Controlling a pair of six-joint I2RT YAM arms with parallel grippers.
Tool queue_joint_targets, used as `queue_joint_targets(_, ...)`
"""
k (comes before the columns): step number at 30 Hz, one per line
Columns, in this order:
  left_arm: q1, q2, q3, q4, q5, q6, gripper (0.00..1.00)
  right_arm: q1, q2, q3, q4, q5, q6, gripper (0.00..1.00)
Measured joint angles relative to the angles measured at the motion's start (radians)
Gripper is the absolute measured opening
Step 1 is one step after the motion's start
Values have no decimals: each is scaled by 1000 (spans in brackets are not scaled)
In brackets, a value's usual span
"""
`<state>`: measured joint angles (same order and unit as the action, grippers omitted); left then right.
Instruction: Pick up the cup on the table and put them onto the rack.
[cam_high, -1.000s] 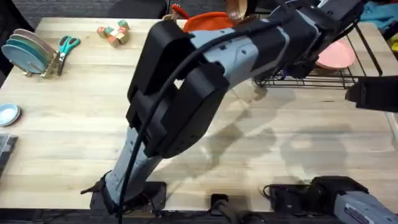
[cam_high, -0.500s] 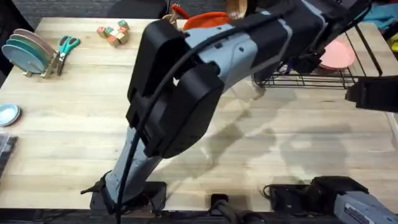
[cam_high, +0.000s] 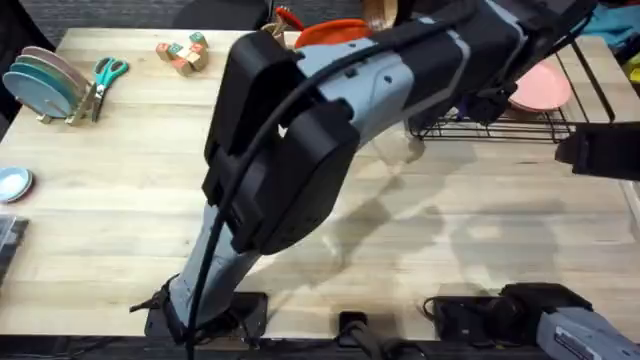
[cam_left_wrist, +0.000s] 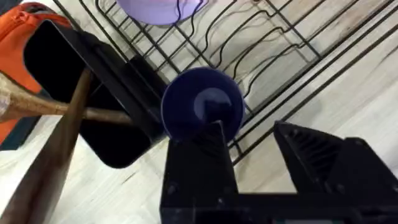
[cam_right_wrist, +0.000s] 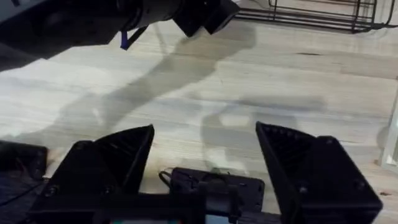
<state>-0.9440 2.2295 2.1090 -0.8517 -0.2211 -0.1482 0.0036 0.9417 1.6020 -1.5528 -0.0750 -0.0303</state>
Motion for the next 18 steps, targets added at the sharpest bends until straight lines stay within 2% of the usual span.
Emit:
queue_joint_targets(13, 0, -84, 1, -29, 0, 28, 558, 0, 0, 0, 0, 0, 0, 992)
queue_joint_targets(18, 0, -137, 1, -69, 0, 44, 607, 0, 0, 0, 0, 0, 0, 992)
